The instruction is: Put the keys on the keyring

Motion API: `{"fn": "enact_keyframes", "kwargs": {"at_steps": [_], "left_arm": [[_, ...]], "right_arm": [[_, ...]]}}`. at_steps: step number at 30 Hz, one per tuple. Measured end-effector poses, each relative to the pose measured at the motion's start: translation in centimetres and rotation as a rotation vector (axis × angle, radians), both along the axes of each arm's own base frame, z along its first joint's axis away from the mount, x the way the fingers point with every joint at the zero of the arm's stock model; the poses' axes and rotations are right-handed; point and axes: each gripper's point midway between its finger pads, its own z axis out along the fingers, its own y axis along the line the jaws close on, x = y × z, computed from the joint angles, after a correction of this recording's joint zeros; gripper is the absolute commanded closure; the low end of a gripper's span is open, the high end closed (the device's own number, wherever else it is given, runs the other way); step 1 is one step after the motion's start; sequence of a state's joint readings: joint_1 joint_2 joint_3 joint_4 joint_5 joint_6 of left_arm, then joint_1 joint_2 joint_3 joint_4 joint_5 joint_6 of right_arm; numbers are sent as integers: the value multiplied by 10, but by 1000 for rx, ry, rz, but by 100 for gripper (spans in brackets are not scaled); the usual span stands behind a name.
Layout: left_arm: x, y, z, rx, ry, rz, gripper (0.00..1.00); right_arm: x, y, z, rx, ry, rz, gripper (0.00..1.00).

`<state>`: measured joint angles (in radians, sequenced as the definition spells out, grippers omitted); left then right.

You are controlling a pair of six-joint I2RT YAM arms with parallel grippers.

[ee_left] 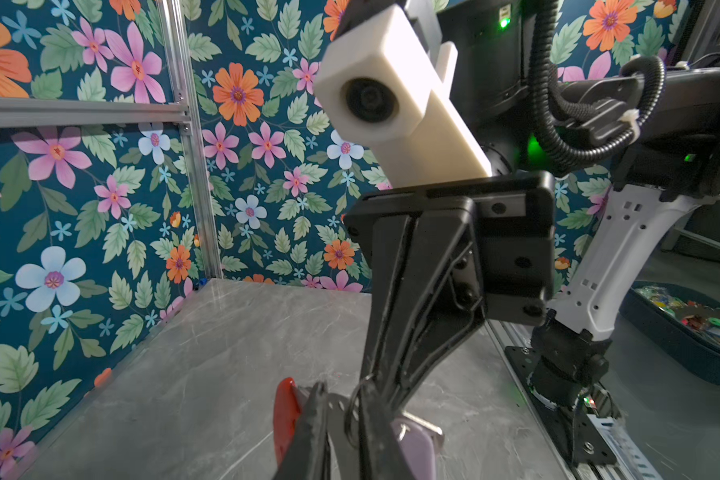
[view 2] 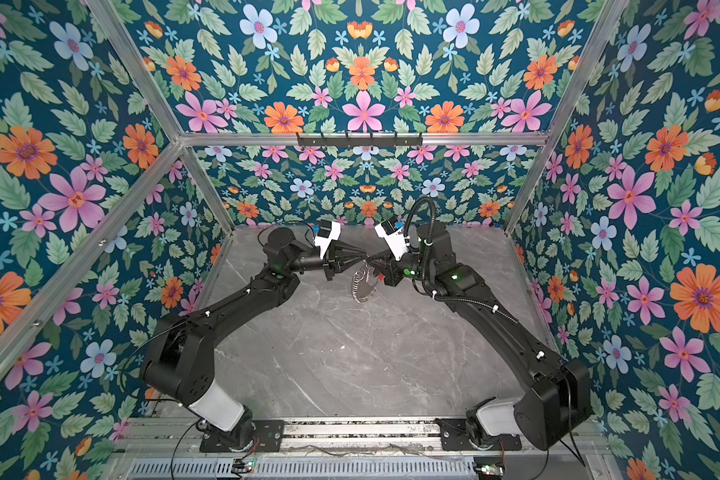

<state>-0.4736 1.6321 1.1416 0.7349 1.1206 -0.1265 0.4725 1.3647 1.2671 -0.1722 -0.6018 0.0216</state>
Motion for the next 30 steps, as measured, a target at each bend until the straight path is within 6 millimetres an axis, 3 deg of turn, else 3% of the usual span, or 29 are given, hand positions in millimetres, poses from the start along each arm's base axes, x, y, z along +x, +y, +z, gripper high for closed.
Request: {"fn": "enact_keyframes", "kwargs": {"at_steps": [6, 14, 15, 17, 20, 30], "left_arm": [[-5, -2, -1, 13, -2, -44, 100], [-10, -3, -4, 20, 7, -68, 100], [-12, -2, -5, 21, 8, -67, 100], [-14, 0, -3, 18, 9, -62, 100], [-17, 2, 1, 13, 12, -65, 100], [-9, 5, 13, -43, 99, -55, 100]], "right_arm": [[0, -2, -1, -16, -4, -10, 100], [-2, -3, -3, -24, 8, -12, 100], [-3, -2, -4, -23, 12, -7, 97], [-4, -1, -3, -15, 24, 0, 78], [0, -3, -1, -5, 18, -11, 69], [1, -1, 2, 41, 33, 6, 71]]}}
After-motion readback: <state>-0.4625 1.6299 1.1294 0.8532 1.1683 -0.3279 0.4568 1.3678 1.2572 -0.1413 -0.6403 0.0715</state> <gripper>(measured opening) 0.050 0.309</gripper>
